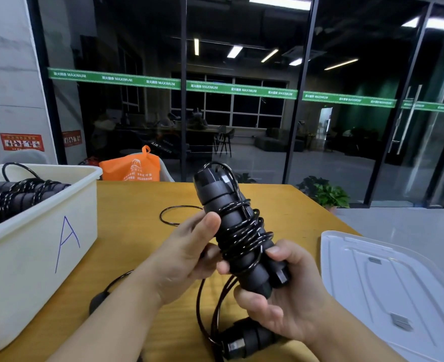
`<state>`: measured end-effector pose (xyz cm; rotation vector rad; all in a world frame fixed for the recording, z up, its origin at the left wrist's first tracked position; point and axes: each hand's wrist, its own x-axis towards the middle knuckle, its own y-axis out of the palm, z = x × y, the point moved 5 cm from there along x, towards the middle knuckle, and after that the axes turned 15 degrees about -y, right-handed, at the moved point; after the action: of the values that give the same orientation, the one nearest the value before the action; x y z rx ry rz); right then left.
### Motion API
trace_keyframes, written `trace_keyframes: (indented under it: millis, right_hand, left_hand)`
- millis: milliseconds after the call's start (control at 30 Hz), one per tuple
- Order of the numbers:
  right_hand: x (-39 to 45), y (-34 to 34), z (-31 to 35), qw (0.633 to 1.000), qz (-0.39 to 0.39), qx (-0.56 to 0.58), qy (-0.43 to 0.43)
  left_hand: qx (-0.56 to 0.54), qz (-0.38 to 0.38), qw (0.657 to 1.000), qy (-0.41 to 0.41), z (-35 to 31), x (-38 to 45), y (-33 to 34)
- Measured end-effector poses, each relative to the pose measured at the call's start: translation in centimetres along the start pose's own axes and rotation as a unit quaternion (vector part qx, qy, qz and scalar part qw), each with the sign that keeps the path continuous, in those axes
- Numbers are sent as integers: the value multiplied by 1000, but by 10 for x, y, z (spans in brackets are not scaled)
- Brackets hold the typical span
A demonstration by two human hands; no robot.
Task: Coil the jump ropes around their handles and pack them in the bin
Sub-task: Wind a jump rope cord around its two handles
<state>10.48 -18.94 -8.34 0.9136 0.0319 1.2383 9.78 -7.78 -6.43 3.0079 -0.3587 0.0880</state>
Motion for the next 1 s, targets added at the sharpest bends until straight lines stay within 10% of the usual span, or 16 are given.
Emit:
trace_keyframes:
  millis: [267, 500, 1000]
  right_hand:
    - [-6, -22, 20, 915, -248, -302, -99]
    - [-5, -6, 21, 715, -143, -675, -114]
    - [-10, -9, 30, 596, -176, -771, -138]
  left_hand:
    - [-89, -60, 994, 0, -2, 4, -5]
    - [26, -186, 982, 11, -12, 1, 6]
    - [246, -292, 924, 31, -6, 3, 7]
